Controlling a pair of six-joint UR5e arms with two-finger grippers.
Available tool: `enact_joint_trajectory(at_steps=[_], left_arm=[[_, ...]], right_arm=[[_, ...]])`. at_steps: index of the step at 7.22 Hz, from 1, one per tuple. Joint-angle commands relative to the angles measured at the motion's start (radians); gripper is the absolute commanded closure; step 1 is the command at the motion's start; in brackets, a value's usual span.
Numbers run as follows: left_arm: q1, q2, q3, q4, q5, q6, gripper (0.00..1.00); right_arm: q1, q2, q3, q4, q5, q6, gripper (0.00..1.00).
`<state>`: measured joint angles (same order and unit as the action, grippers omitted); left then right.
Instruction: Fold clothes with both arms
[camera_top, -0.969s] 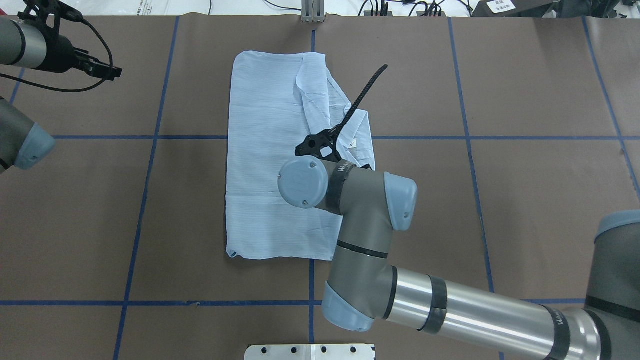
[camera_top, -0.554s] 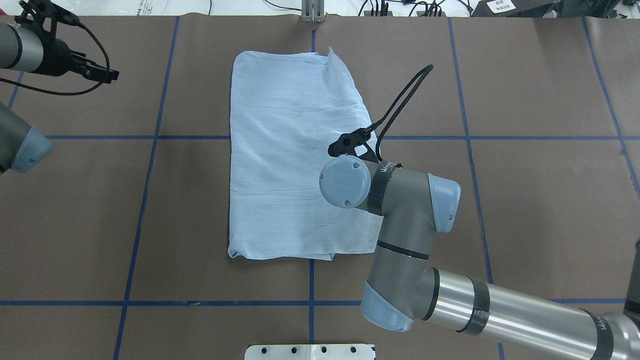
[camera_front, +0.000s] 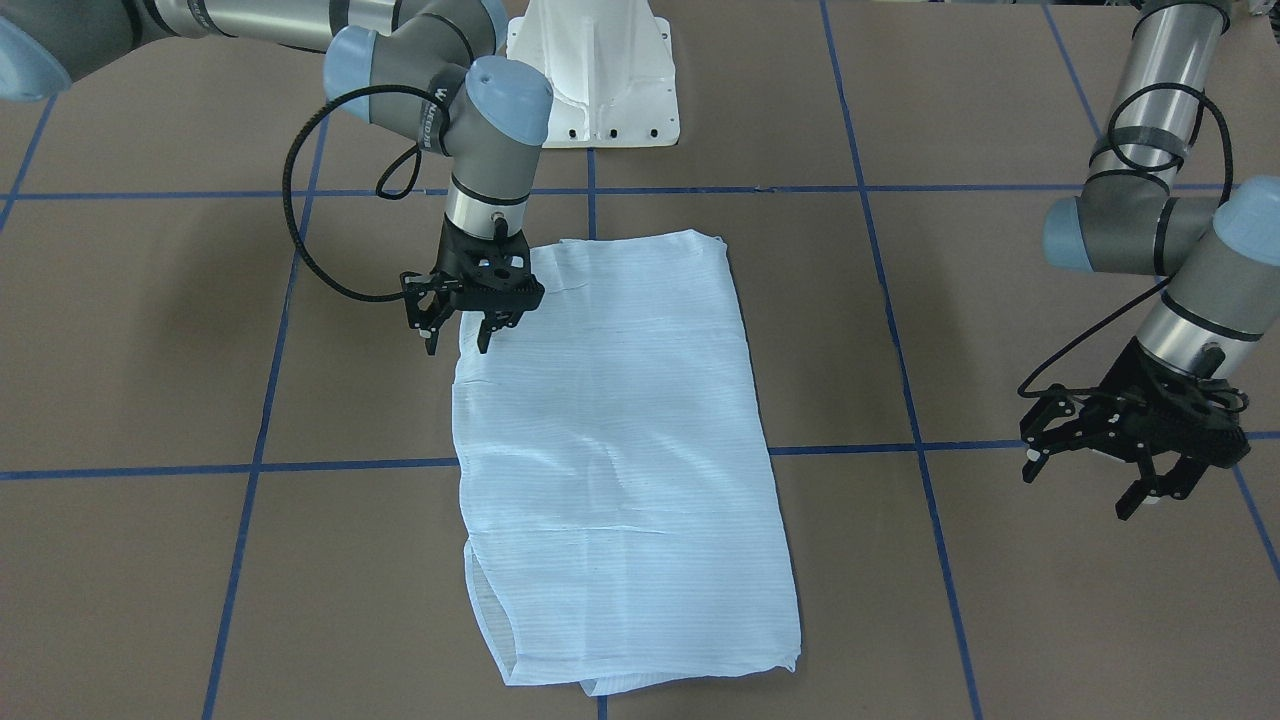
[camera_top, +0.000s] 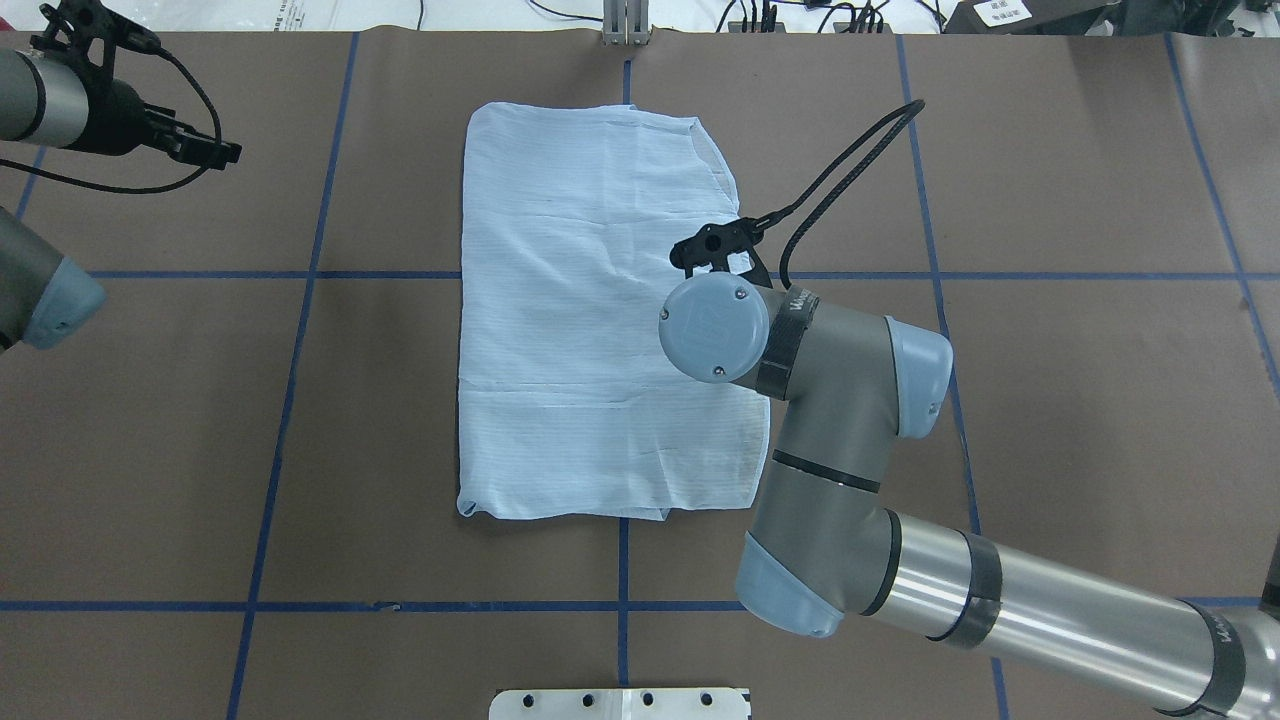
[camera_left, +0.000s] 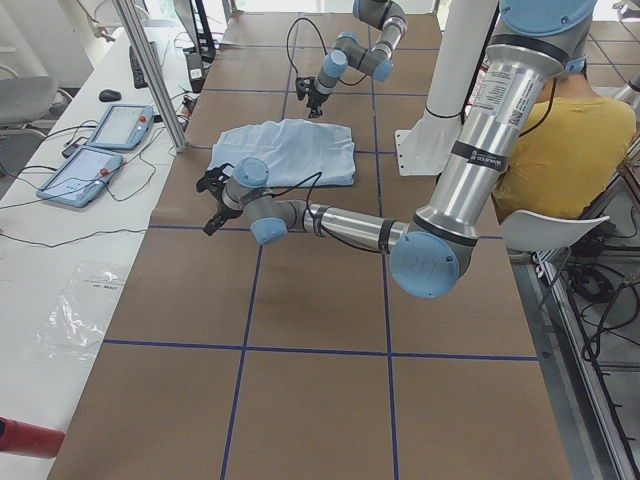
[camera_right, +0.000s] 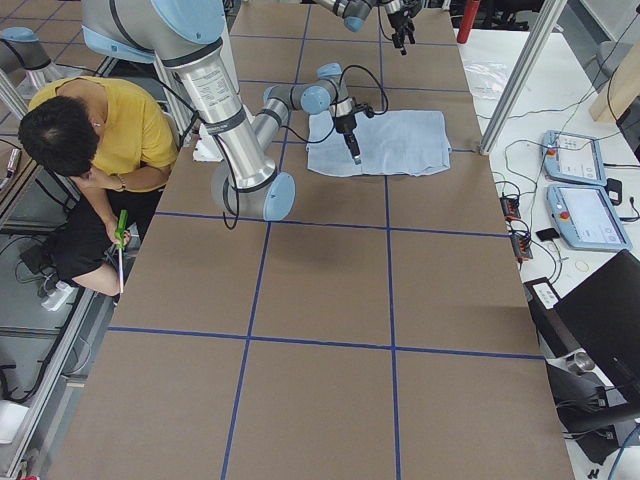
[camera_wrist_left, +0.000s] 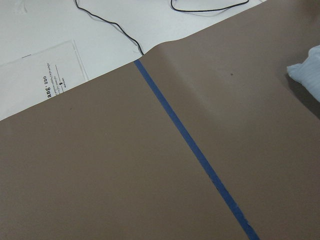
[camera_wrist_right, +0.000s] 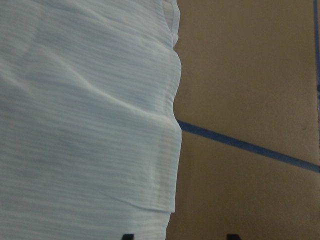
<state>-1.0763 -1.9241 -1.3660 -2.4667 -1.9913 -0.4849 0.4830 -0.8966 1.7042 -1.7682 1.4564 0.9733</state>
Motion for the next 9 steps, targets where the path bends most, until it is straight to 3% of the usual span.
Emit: enact_joint_trajectory(at_steps=[1,2,3,4,5,6,8,9], left_arm=[[0.036,0.028,-0.123,0.005,-0.017,-0.221,0.00],[0.115,0.081,-0.233,0.005,-0.036,-0.298,0.00],[0.222,0.118,-0.339,0.017,-0.020,-0.466,0.00],[0.340,0.150,-0.408,0.020,0.068,-0.589,0.00],[0.455,0.157,-0.422,0.096,0.192,-0.657,0.00],[0.526,0.116,-0.435,0.214,0.254,-0.702,0.00],[0.617,0.013,-0.436,0.424,0.308,-0.768,0.00],[0.672,-0.012,-0.436,0.460,0.310,-0.820,0.00]], right_arm=[[0.110,-0.049,0.050,0.235,0.202,0.045,0.00],[0.111,-0.149,0.096,0.382,0.212,0.080,0.00],[0.112,-0.225,0.138,0.453,0.213,0.085,0.00],[0.112,-0.234,0.146,0.449,0.213,0.099,0.00],[0.114,-0.235,0.144,0.447,0.213,0.107,0.00],[0.115,-0.235,0.143,0.447,0.213,0.107,0.00],[0.115,-0.235,0.143,0.447,0.211,0.108,0.00],[0.114,-0.235,0.143,0.447,0.211,0.108,0.00]])
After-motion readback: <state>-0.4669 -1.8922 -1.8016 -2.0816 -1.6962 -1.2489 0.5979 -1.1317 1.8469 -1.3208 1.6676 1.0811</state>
